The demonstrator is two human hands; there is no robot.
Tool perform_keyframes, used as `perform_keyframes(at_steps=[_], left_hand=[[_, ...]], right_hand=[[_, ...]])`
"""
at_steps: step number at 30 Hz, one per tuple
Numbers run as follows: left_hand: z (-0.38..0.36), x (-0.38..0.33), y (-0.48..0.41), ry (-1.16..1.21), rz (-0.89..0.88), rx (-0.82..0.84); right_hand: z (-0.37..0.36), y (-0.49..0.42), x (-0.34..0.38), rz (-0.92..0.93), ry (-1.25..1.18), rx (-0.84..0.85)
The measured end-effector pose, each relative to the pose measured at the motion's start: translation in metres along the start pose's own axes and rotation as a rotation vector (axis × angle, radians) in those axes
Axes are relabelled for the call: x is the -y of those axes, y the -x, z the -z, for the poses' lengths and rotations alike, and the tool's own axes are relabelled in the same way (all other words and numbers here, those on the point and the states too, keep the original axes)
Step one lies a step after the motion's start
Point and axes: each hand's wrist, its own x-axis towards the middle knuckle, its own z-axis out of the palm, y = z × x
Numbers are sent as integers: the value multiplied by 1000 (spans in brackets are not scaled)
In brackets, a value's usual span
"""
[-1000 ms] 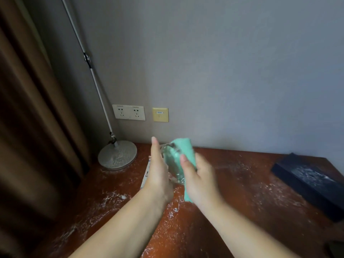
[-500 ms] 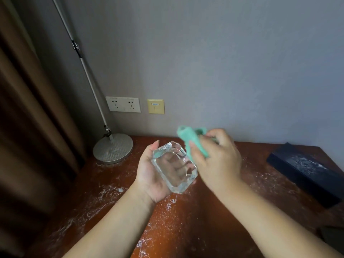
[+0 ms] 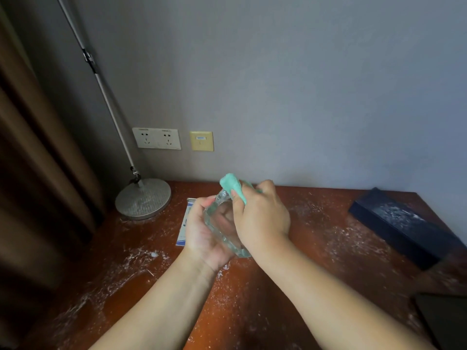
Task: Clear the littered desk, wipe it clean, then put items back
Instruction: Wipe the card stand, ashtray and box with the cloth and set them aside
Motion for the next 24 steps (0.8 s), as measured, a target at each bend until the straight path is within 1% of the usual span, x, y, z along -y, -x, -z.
perform_keyframes(at_steps=[5,6,7,9,14,15,16,17,18,19,20,21,22,23,24], left_hand=[[-3,6,-10,10,-81,-64],[-4,5,-12,4,-108,-82],[-5,4,-14,-7,-132,-101],[-8,3,-18,7,-169,-150],[-11,18,-37,7,-214,-273],[-9,21,-42,-20,-211,-308],[-9,23,-45,-42,-205,-328],[-7,25,-48,-57,-196,-347],[-5,25,-50,-54,-184,-359],[-2,26,-51,-38,-183,-371],[1,27,-50,1,-191,-375],[4,28,-49,46,-204,-369],[4,29,-47,94,-212,-339],[4,30,-45,110,-216,-316],[-1,32,-41,106,-212,-297]], right_hand=[[17,0,-18,-85,72,209],[17,1,-22,-117,55,261],[15,4,-27,-153,8,312],[13,12,-32,-208,-114,362],[15,26,-45,-166,-280,409],[18,27,-48,-179,-362,451],[21,28,-50,-206,-511,489],[27,27,-52,-269,-731,500],[35,23,-56,-370,-986,448],[43,16,-63,-480,-1210,344],[51,6,-73,-575,-1388,208],[56,-5,-86,-657,-1494,74],[57,-14,-100,-719,-1525,-5],[51,-19,-113,-785,-1506,-25],[42,-19,-120,-870,-1440,24]])
